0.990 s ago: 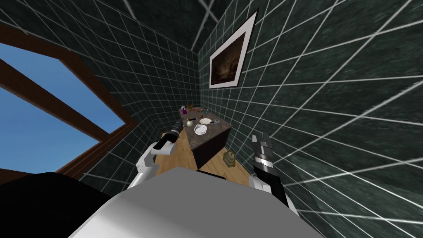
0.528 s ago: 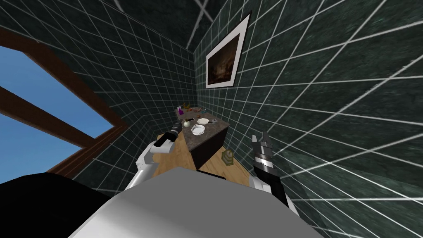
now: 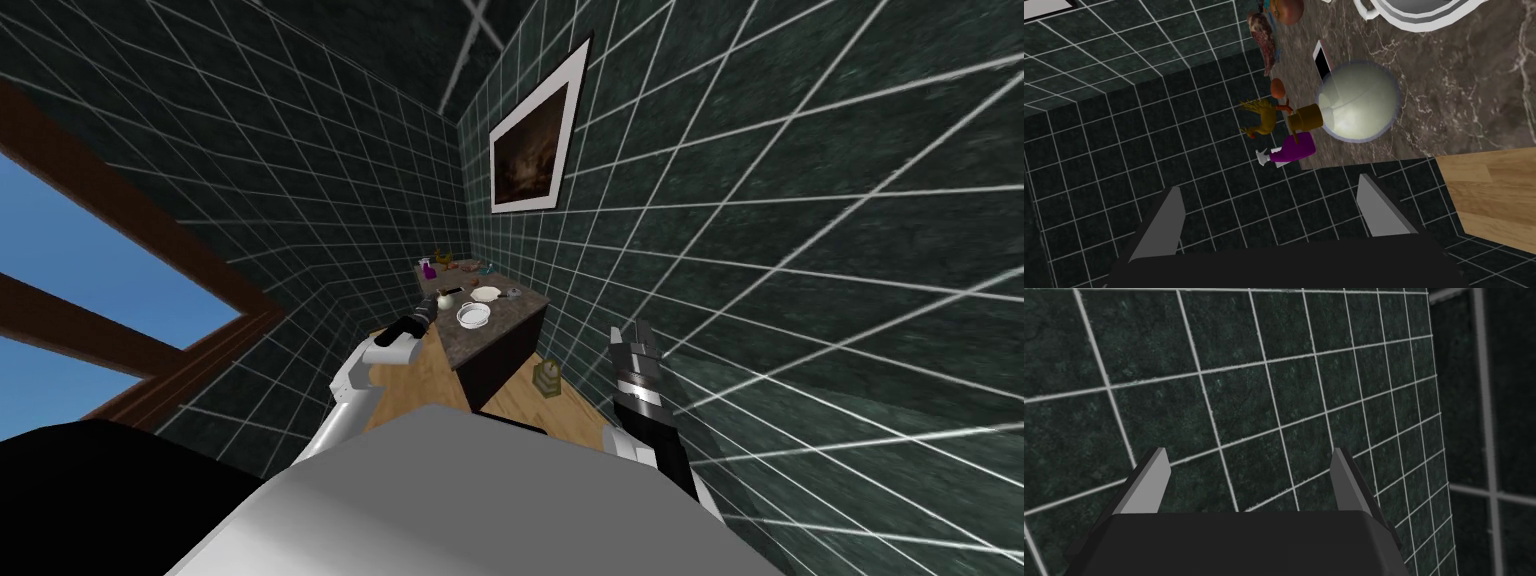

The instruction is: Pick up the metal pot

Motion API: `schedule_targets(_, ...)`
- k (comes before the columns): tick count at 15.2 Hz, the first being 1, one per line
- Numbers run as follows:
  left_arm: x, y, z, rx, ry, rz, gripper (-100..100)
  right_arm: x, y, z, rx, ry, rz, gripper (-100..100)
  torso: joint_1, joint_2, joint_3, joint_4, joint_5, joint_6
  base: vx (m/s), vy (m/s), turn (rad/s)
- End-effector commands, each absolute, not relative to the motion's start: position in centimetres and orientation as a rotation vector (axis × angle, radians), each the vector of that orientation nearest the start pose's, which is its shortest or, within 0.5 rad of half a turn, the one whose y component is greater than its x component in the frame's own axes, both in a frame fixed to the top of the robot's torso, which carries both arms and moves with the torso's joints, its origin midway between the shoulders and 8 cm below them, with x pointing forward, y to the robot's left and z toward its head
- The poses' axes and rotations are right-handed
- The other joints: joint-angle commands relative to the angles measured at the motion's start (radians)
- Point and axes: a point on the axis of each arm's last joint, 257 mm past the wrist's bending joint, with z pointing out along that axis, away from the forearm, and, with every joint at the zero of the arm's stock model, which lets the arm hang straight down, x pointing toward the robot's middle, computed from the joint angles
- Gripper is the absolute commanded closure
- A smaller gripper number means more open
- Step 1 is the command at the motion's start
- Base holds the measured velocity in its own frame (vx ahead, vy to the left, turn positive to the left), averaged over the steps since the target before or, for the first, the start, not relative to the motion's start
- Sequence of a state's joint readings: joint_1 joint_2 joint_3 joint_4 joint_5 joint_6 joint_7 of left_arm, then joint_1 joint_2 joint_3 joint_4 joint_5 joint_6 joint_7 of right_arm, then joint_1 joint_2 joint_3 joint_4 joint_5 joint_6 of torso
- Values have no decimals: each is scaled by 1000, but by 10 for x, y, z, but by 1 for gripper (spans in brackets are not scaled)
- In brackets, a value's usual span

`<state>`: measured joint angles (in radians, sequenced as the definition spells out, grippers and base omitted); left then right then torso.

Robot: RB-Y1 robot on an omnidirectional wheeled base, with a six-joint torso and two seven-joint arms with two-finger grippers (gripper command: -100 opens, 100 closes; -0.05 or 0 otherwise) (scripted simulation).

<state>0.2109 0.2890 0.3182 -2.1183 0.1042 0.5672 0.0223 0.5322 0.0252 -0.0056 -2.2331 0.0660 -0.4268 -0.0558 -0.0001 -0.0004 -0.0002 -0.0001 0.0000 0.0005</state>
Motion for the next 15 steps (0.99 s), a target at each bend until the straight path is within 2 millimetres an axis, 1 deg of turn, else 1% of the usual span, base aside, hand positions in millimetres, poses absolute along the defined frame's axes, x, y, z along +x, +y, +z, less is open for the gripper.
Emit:
schedule_targets(1,450,456,-148,-1352,1193,-718,-100,361,-285,-23,780,713,1257,0,0,0,0,0,0,0,6,-4,-211)
schedule_targets(2,449,457,-153,-1369,1203,-707,-100,361,-285,-23,780,713,1257,0,0,0,0,0,0,0,4,1,-80)
schedule_targets(3,449,457,-153,-1369,1203,-707,-100,361,-285,-23,780,713,1257,0,0,0,0,0,0,-1,3,2,11)
schedule_targets(4,449,468,-158,-1401,1205,-682,-100,361,-286,-23,780,713,1257,0,0,0,0,0,0,-1,5,-4,-128)
schedule_targets(6,446,470,-166,-1431,1222,-662,-100,361,-285,-23,780,713,1257,0,0,0,0,0,0,0,6,0,-141)
schedule_targets(7,446,470,-166,-1431,1222,-662,-100,361,-285,-23,780,713,1257,0,0,0,0,0,0,0,0,0,0)
schedule_targets(8,446,480,-171,-1463,1223,-638,-100,361,-286,-23,780,713,1257,0,0,0,0,0,0,-1,6,-3,-151)
schedule_targets(10,442,481,-179,-1492,1239,-619,-100,361,-285,-23,780,713,1257,0,0,0,0,0,0,0,7,1,-145)
schedule_targets(11,442,482,-180,-1494,1240,-618,-100,361,-285,-23,780,713,1257,0,0,0,0,0,0,-1,0,0,0)
schedule_targets(12,441,492,-184,-1528,1240,-595,-100,361,-286,-23,780,713,1257,0,0,0,0,0,0,-1,5,-4,-155)
schedule_targets(14,437,492,-192,-1558,1257,-575,-100,361,-285,-23,780,713,1257,0,0,0,0,0,0,0,5,0,-134)
schedule_targets(15,437,502,-194,-1583,1251,-560,-100,361,-285,-23,780,713,1257,0,0,0,0,0,0,-1,7,-2,-190)
